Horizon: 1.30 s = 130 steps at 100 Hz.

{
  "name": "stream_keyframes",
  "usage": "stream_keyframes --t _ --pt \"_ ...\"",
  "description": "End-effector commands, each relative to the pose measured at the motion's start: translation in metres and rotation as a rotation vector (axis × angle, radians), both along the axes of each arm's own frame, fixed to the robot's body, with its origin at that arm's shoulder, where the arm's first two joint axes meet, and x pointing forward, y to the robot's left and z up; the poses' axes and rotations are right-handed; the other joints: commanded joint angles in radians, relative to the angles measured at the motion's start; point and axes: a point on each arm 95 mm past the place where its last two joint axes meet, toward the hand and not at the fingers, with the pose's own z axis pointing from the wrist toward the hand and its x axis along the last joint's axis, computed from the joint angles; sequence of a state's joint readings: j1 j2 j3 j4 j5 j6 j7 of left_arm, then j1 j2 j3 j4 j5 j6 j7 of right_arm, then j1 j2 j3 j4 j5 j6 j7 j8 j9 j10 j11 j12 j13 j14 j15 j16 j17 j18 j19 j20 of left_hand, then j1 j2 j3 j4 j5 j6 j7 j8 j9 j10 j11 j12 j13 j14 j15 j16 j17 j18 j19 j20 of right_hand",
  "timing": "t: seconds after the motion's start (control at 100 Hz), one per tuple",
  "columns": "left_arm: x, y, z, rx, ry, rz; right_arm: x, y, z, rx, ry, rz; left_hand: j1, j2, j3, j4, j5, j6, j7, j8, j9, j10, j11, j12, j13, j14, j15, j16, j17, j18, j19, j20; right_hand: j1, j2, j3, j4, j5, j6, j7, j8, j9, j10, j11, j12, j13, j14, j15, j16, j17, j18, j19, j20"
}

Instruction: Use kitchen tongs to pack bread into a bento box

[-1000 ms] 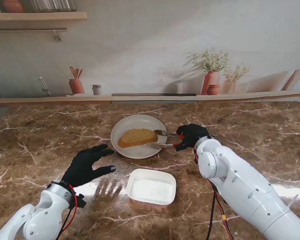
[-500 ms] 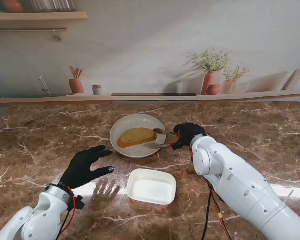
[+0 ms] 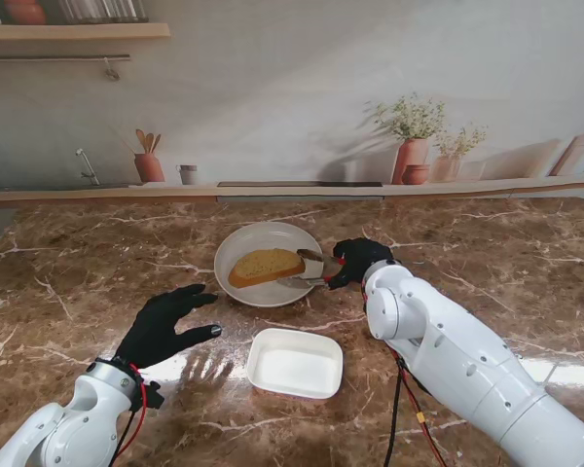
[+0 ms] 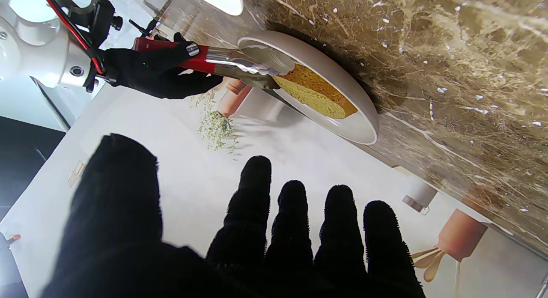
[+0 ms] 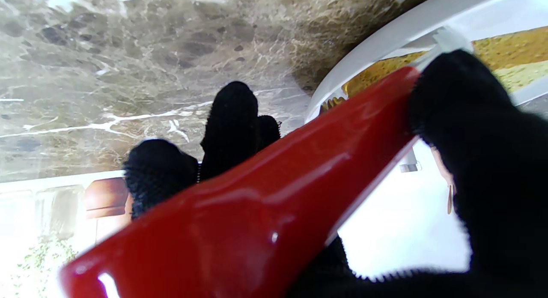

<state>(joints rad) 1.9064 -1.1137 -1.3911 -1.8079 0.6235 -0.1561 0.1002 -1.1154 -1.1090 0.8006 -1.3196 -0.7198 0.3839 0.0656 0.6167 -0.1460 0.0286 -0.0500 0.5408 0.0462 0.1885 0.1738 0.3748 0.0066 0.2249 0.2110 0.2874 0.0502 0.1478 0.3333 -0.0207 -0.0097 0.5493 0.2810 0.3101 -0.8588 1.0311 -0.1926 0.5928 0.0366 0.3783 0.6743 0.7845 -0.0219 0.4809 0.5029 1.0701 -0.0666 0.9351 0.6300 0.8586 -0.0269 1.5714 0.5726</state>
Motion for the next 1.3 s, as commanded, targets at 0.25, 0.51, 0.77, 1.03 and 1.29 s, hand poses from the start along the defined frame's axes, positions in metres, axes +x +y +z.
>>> stream_keyframes --t 0.25,0.51,0.77,1.03,1.29 --pt "-0.003 0.000 -0.003 0.000 0.014 -0.003 0.004 0.010 -0.014 0.013 0.014 -0.011 -0.002 0.040 -0.031 0.038 0.007 -0.027 0.013 0.017 -0.024 -0.014 -0.020 -0.011 -0.028 -0.045 -0.035 -0.013 -0.002 -0.023 -0.027 -0.010 0.007 0.042 0.007 0.024 0.029 -0.029 0.029 -0.005 0.052 -0.006 0.036 -0.016 0.082 -0.035 0.057 0.009 0.090 -0.064 0.097 -0.002" --pt "-0.005 0.001 -0.003 0.001 0.019 0.000 0.004 0.012 -0.019 0.000 0.004 -0.001 0.000 0.041 -0.030 0.038 0.009 -0.027 0.014 0.018 -0.023 -0.014 -0.019 -0.010 -0.030 -0.043 -0.035 -0.013 -0.003 -0.022 -0.034 -0.012 0.044 0.113 -0.031 0.035 0.099 -0.065 0.066 -0.019 0.144 -0.014 0.042 -0.017 0.150 -0.034 0.090 0.000 0.158 -0.067 0.149 -0.025" --pt "-0.006 0.002 -0.003 0.002 0.021 0.001 0.003 0.012 -0.021 -0.030 -0.002 0.035 0.000 0.043 -0.032 0.037 0.008 -0.027 0.014 0.018 -0.025 -0.015 -0.020 -0.011 -0.035 -0.042 -0.036 -0.014 -0.003 -0.022 -0.044 -0.017 0.084 0.275 -0.016 0.013 0.195 -0.143 0.151 -0.095 0.276 -0.028 0.050 0.011 0.217 -0.032 0.168 -0.002 0.232 -0.090 0.261 -0.027" --pt "-0.006 0.002 -0.004 0.003 0.022 0.003 0.003 0.008 -0.025 -0.058 -0.045 0.067 0.002 0.046 -0.033 0.037 0.007 -0.027 0.012 0.018 -0.026 -0.013 -0.023 -0.012 -0.038 -0.040 -0.037 -0.015 -0.003 -0.021 -0.052 -0.021 0.239 0.282 0.007 -0.046 0.209 -0.192 0.493 -0.361 0.433 -0.031 0.080 0.119 0.255 -0.036 0.304 0.046 0.326 -0.089 0.326 -0.024" --pt "-0.006 0.002 -0.004 0.003 0.023 -0.002 0.001 0.007 -0.033 -0.046 -0.066 0.091 0.001 0.048 -0.033 0.037 0.007 -0.029 0.011 0.019 -0.026 -0.013 -0.024 -0.013 -0.041 -0.039 -0.039 -0.016 -0.002 -0.022 -0.061 -0.025 0.261 0.233 0.070 -0.026 0.270 -0.170 0.542 -0.361 0.525 -0.014 0.169 0.181 0.253 -0.051 0.434 0.108 0.338 -0.111 0.388 0.016"
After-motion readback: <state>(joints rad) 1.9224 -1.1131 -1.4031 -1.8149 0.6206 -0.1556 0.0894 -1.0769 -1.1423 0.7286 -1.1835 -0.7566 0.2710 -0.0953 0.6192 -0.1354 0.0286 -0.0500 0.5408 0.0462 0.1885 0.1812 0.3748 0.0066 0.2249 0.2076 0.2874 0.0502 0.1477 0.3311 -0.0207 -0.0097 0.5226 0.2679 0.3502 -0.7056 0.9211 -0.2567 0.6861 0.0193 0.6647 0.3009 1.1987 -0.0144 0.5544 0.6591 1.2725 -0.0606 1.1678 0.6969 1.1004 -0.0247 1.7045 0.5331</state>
